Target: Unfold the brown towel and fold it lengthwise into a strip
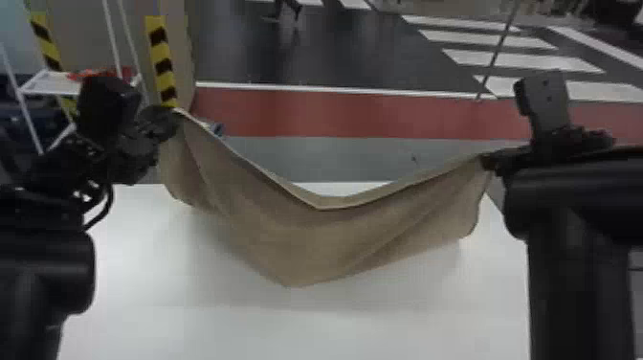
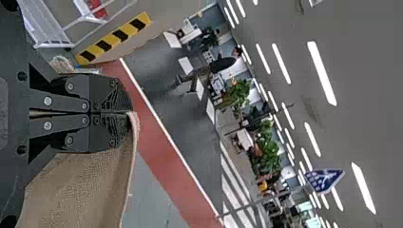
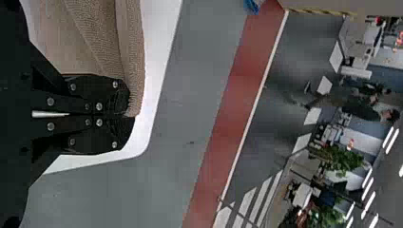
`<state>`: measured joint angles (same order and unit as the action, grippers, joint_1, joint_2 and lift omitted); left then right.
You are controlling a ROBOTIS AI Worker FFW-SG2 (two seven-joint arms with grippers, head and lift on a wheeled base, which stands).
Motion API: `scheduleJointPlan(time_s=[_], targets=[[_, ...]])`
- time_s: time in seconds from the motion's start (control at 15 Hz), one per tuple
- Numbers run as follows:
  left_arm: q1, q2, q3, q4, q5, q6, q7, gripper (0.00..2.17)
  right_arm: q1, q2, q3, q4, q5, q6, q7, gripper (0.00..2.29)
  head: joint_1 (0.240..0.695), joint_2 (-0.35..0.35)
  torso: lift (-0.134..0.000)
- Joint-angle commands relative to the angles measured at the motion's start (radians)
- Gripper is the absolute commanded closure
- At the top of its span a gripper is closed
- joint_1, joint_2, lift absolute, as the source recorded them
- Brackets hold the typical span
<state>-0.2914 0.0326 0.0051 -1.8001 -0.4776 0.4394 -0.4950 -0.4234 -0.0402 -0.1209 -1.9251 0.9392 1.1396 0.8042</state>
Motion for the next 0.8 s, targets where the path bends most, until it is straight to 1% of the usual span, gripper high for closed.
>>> scheduleJointPlan(time_s=[0.0, 0.07, 0.13, 0.2, 0.27, 0.33, 0.4, 0.47, 0.53, 0.6, 0.73], targets=[[-0.140, -0.022, 0.001, 0.116, 0.027, 0.011, 0.072, 1.70, -0.147, 0.003, -0.037, 0.075, -0.074, 0.035, -0.079, 2.26, 0.498, -0.151, -0.120], [-0.146, -0.022, 0.012, 0.108, 0.042, 0.008, 0.115, 1.71, -0.179, 0.003, -0.057, 0.071, -0.109, 0.056, -0.094, 2.26, 0.467, -0.154, -0.120], [-0.147, -0.019, 0.036, 0.065, 0.050, 0.005, 0.133, 1.70, -0.196, -0.004, -0.069, 0.038, -0.141, 0.090, -0.086, 2.26, 0.441, -0.154, -0.120], [-0.121, -0.010, 0.072, 0.001, 0.070, 0.002, 0.131, 1.70, -0.179, -0.015, -0.079, -0.015, -0.164, 0.115, -0.069, 2.26, 0.413, -0.151, -0.120], [-0.071, -0.003, 0.107, -0.047, 0.091, -0.020, 0.122, 1.70, -0.126, -0.038, -0.094, -0.091, -0.203, 0.154, -0.046, 2.26, 0.372, -0.137, -0.120], [0.012, 0.001, 0.147, -0.104, 0.094, -0.112, 0.101, 1.70, -0.031, -0.056, -0.114, -0.170, -0.232, 0.161, -0.017, 2.26, 0.357, -0.128, -0.120], [0.117, 0.009, 0.184, -0.137, 0.091, -0.259, 0.085, 1.70, 0.092, -0.063, -0.128, -0.244, -0.250, 0.124, -0.005, 2.26, 0.355, -0.121, -0.120], [0.210, 0.032, 0.208, -0.143, 0.090, -0.379, 0.087, 1.70, 0.202, -0.063, -0.149, -0.299, -0.261, 0.062, 0.021, 2.26, 0.363, -0.116, -0.120], [0.310, 0.058, 0.230, -0.127, 0.076, -0.544, 0.092, 1.70, 0.345, -0.063, -0.163, -0.341, -0.270, -0.042, 0.038, 2.26, 0.387, -0.113, -0.120], [0.399, 0.075, 0.246, -0.087, 0.060, -0.707, 0.096, 1.70, 0.474, -0.063, -0.168, -0.370, -0.270, -0.174, 0.047, 2.26, 0.459, -0.110, -0.120], [0.522, 0.084, 0.299, -0.005, 0.060, -0.940, 0.085, 1.70, 0.669, -0.053, -0.192, -0.373, -0.272, -0.370, 0.073, 2.26, 0.564, -0.118, -0.120]])
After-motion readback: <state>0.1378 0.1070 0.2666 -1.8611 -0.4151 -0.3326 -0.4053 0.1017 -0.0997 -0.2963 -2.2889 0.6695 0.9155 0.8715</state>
